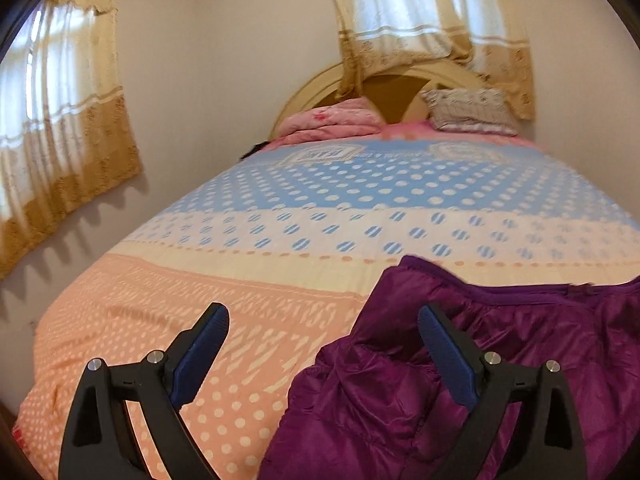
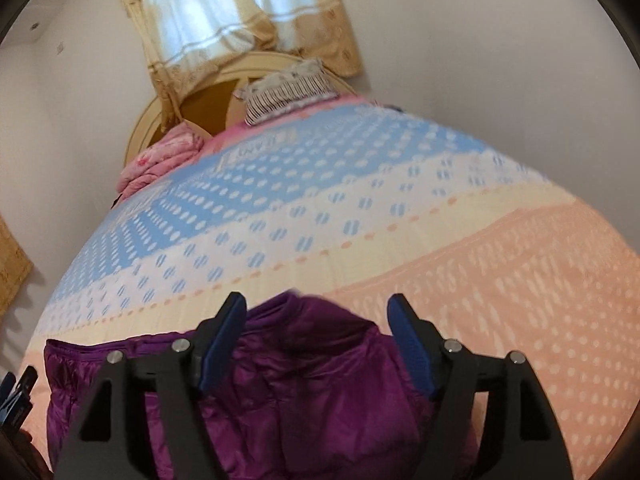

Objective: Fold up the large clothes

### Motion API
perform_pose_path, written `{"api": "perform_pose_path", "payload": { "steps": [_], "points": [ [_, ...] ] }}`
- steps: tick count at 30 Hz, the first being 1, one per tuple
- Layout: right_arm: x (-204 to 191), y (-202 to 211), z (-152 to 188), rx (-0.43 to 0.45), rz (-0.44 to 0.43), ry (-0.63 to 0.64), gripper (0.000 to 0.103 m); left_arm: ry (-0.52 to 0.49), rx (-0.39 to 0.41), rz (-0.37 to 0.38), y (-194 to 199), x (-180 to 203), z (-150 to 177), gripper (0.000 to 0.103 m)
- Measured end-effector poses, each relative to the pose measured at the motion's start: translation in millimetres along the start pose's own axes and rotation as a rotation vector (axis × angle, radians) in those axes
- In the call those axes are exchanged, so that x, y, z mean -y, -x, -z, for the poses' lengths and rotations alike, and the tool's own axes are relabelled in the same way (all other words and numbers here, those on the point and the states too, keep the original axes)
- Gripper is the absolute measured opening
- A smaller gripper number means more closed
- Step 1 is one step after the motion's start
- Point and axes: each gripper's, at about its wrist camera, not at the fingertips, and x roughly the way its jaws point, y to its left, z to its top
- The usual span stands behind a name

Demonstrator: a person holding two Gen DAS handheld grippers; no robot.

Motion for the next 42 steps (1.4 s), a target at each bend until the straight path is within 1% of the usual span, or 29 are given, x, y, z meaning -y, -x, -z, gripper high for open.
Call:
{"api": "perform_pose_path", "payload": {
  "steps": [2, 3, 5, 6, 7, 8, 9, 10, 12, 14, 15, 17, 20, 25, 30, 42],
  "points": [
    [-23, 2, 12, -0.008, -0.023, 0.061, 0.077, -0.001, -0.029, -0.034, -11, 10, 5, 0.096],
    [-38, 2, 20, -0.016, -0.036, 0.104, 0.077, -0.006, -0.036, -0.041, -16, 15, 6, 0.096],
    [-63, -5, 36, -0.054, -0.058, 0.195, 0.077, -0.021, -0.036, -0.077, -25, 22, 10, 0.096],
    [-73, -11, 43, -0.064, -0.058, 0.234, 0.076, -0.023, -0.042, -0.079, -31, 24, 11, 0.096],
    [-78, -17, 48, -0.064, -0.045, 0.260, 0.074, -0.027, -0.049, -0.086, -37, 26, 12, 0.096],
    [-80, -25, 51, -0.066, -0.021, 0.275, 0.074, -0.030, -0.061, -0.100, -42, 27, 14, 0.096],
    [-79, -32, 53, -0.075, -0.005, 0.277, 0.074, -0.027, -0.089, -0.111, -52, 27, 15, 0.096],
    [-74, -42, 54, -0.093, 0.005, 0.262, 0.074, -0.010, -0.128, -0.106, -64, 25, 17, 0.096],
    [-61, -56, 55, -0.122, 0.020, 0.203, 0.074, 0.021, -0.172, -0.095, -76, 21, 19, 0.096],
    [-43, -68, 54, -0.158, -0.002, 0.119, 0.074, 0.043, -0.212, -0.074, -88, 19, 21, 0.096],
    [-37, -70, 53, -0.161, -0.012, 0.091, 0.072, 0.043, -0.219, -0.070, -89, 20, 22, 0.096],
    [-33, -69, 53, -0.155, -0.016, 0.079, 0.072, 0.029, -0.227, -0.062, -92, 24, 23, 0.096],
    [-37, -69, 56, -0.155, -0.008, 0.087, 0.072, 0.014, -0.243, -0.060, -95, 28, 25, 0.096],
    [-36, -77, 56, -0.179, 0.008, 0.090, 0.072, -0.015, -0.291, -0.058, -103, 33, 27, 0.098],
    [-37, -83, 57, -0.204, 0.023, 0.095, 0.074, -0.001, -0.321, -0.045, -107, 30, 29, 0.099],
    [-39, -90, 58, -0.234, 0.059, 0.122, 0.077, -0.015, -0.323, -0.063, -108, 32, 30, 0.100]
  ]
}}
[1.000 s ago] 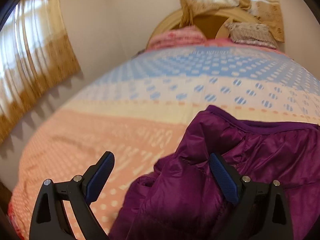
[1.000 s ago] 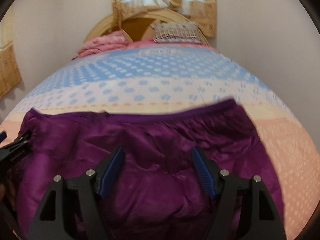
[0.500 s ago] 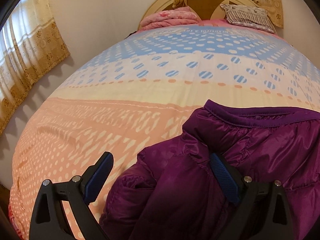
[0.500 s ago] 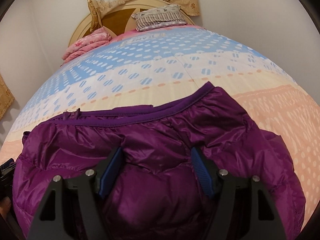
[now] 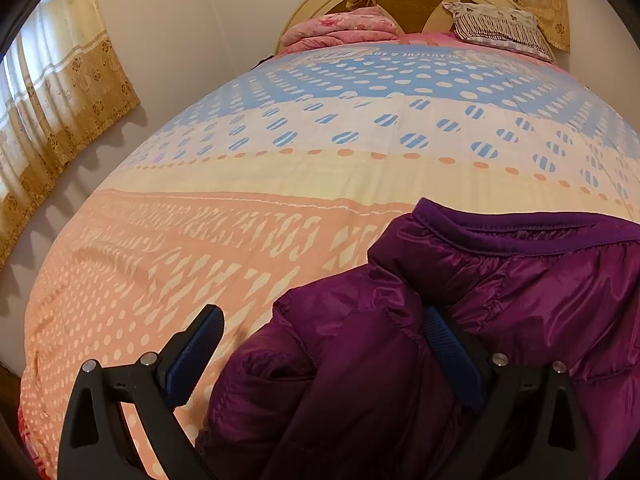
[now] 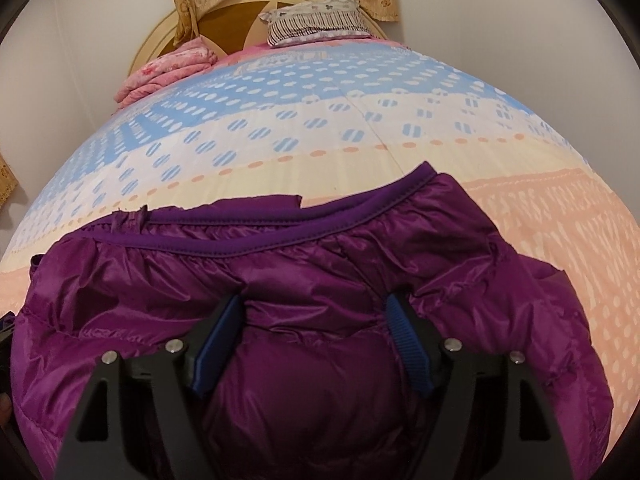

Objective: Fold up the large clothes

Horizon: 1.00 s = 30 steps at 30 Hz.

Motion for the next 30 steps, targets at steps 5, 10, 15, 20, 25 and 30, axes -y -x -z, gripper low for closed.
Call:
{"api": "perform_pose_path", "payload": {
  "steps": [5, 10, 15, 20, 25, 30],
  "points": [
    [-2, -2, 0, -0.009, 0.021, 0.014, 0.078, -0.003, 0.000, -0.006, 0, 0, 0, 0.100],
    [-3, -4, -1, -0.016, 0.031, 0.024, 0.079, -0.008, 0.001, -0.012, 0, 1, 0, 0.101],
    [-5, -4, -1, -0.023, 0.044, 0.034, 0.080, -0.023, 0.002, -0.039, 5, 3, -2, 0.101],
    [-18, 16, -4, 0.004, 0.150, 0.066, 0.080, 0.028, 0.086, 0.034, 54, -1, -11, 0.100],
    [-50, 48, -9, 0.103, 0.094, 0.041, 0.080, 0.021, 0.162, 0.101, 90, 26, -10, 0.100],
    [-61, 26, -2, 0.076, 0.113, 0.069, 0.079, -0.014, 0.086, 0.056, 60, 52, 2, 0.101]
  ]
}}
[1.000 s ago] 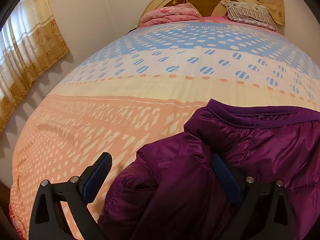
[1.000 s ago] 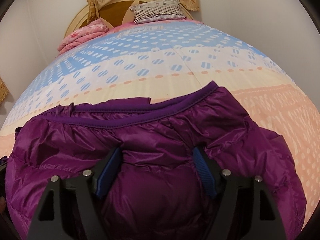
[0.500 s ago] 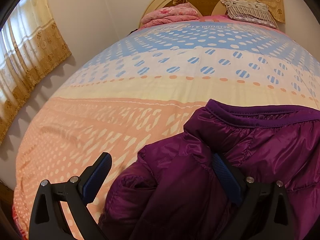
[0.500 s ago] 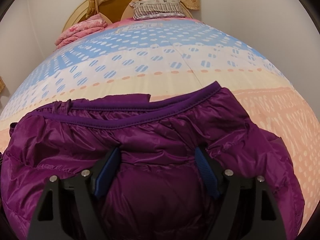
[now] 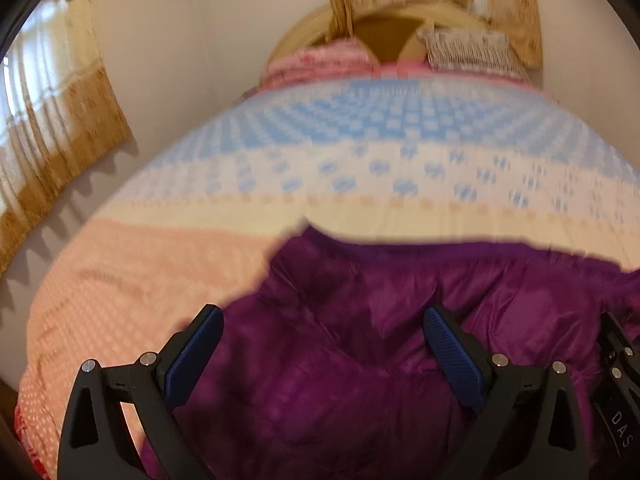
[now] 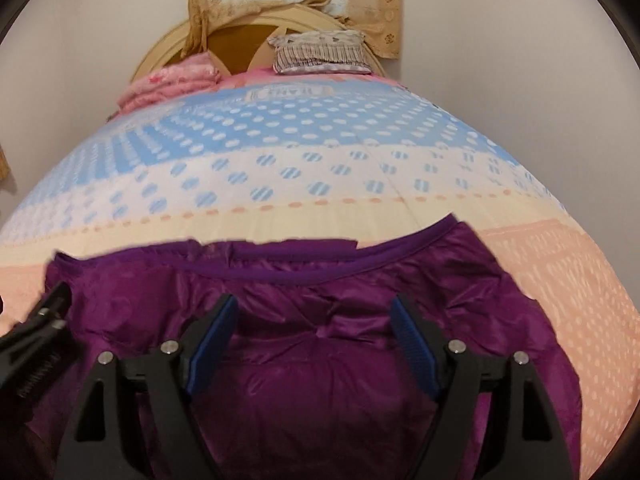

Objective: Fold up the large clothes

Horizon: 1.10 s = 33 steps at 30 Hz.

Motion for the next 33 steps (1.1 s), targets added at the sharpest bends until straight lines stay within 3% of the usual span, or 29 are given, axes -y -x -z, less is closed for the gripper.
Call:
{"api": "perform_pose_path", "payload": {
  "steps": [6, 23, 29, 33],
  "points": [
    [19, -17, 8, -0.033, -0.016, -0.058, 0.080, -0.042, -0.019, -0.009, -13, 16, 6, 0.101],
    [11, -29, 10, -0.081, 0.009, -0.022, 0.083, -0.064, -0.060, -0.047, -24, 24, 11, 0.102],
    [7, -30, 11, -0.083, 0.019, -0.009, 0.084, -0.059, -0.068, -0.038, -26, 23, 9, 0.102],
    [5, -31, 10, -0.089, 0.023, 0.001, 0.085, -0.064, -0.117, 0.004, -28, 18, 3, 0.102]
  ]
}}
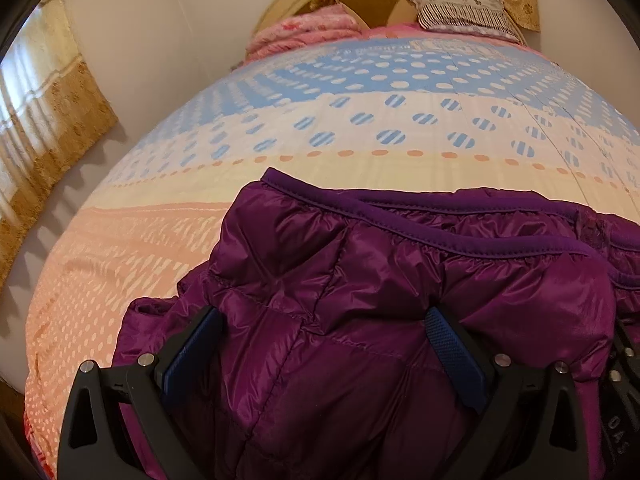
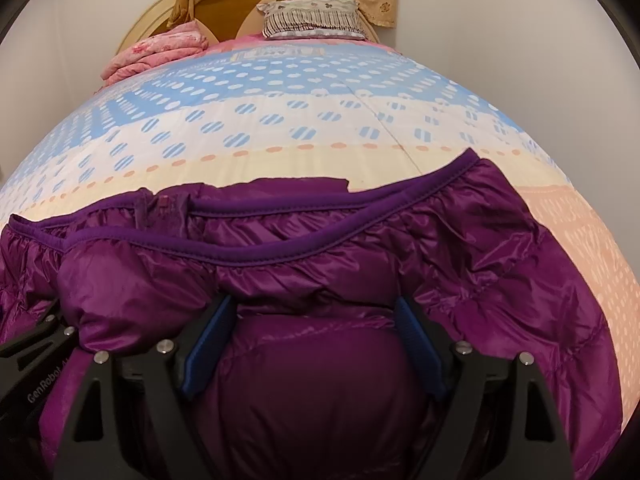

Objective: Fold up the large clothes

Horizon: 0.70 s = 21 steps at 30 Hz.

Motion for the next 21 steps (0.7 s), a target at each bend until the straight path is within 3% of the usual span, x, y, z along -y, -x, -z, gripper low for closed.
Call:
{"api": "perform_pose_path", "payload": {
  "steps": [2, 4, 6, 8, 11, 14, 21],
  "points": [
    [2, 3, -1, -0.006, -0.021, 0.000, 0.085, 0.003, -0.025, 0.048, 12, -15, -1, 0.102],
    [2, 21, 2, 0.015, -0.037, 0.027, 0.084, 0.062, 0.023, 0.087, 36, -38, 8, 0.102],
    [-5, 54, 13, 0.090, -0.061, 0.064, 0.084, 0.085, 0.077, 0.132, 54, -54, 25, 0.102],
    [-11, 76, 25, 0.135, -0.103, 0.095, 0.085, 0.082, 0.111, 0.095, 59, -61, 42, 0.102],
    [-21, 77, 46, 0.121, -0.076, 0.120, 0.085, 0.063, 0.129, 0.020, 48, -58, 59, 0.102],
    [-27, 59, 61, 0.108, -0.049, 0.148, 0.085, 0.080, 0.124, 0.040, 40, -59, 65, 0.102],
    [-21, 46, 55, 0.062, -0.058, 0.134, 0.091, 0.058, 0.118, 0.024, 38, -56, 64, 0.102]
  ]
}}
